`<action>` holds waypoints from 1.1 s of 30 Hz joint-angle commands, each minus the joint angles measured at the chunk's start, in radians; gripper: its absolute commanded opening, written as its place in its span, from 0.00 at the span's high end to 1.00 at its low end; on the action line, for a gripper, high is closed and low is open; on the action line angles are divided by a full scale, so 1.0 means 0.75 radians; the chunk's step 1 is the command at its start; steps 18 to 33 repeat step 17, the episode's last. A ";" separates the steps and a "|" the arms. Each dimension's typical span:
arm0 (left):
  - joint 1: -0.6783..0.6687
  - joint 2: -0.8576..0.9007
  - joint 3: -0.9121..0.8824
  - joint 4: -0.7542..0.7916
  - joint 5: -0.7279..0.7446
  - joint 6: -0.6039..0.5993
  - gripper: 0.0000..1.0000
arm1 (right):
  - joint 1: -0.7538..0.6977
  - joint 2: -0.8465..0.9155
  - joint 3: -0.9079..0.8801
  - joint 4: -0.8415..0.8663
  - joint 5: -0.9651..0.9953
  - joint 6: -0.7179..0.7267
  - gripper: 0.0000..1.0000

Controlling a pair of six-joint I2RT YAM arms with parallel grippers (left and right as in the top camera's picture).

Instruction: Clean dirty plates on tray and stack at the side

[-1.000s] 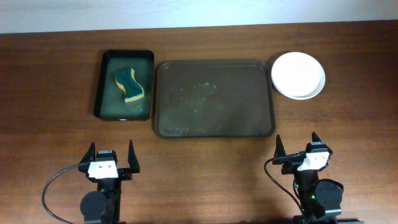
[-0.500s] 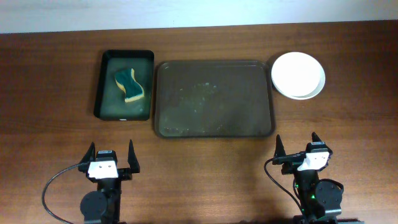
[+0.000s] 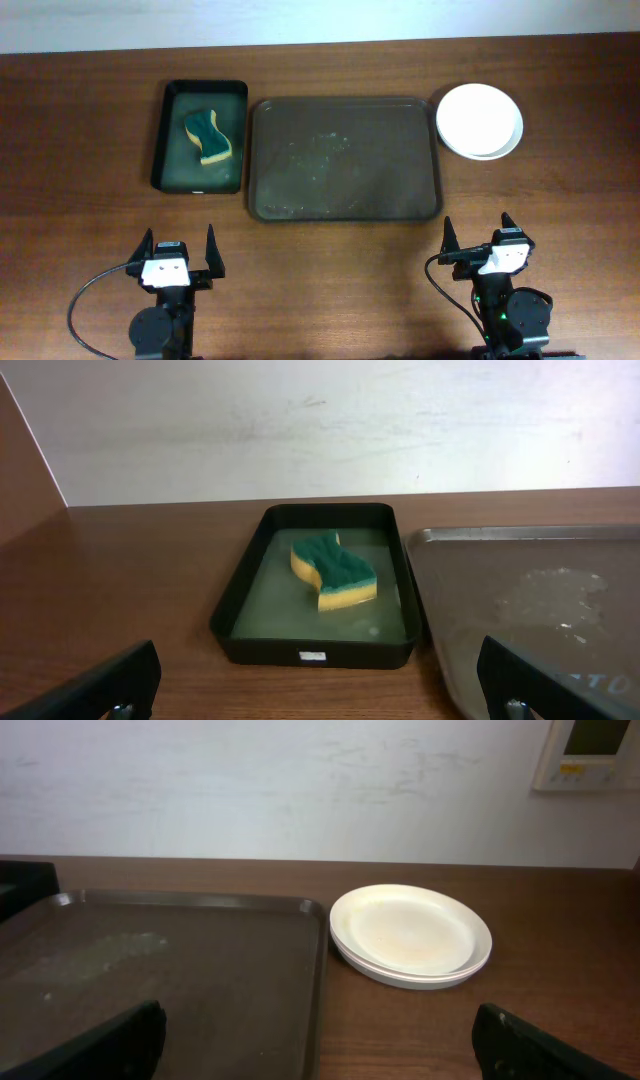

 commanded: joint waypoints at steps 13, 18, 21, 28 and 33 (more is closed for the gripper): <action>-0.009 -0.013 -0.006 -0.002 0.020 0.021 0.01 | -0.007 -0.013 -0.010 -0.006 0.021 0.002 0.02; -0.008 -0.002 -0.006 -0.003 0.019 0.021 0.00 | -0.007 -0.013 -0.010 -0.007 0.021 0.002 0.02; -0.008 -0.002 -0.006 -0.003 0.019 0.021 0.00 | -0.007 -0.013 -0.010 -0.007 0.021 0.002 0.02; -0.008 -0.002 -0.006 -0.003 0.019 0.021 0.00 | -0.007 -0.013 -0.010 -0.007 0.021 0.002 0.02; -0.008 -0.002 -0.006 -0.003 0.019 0.021 0.00 | -0.007 -0.013 -0.010 -0.007 0.021 0.002 0.02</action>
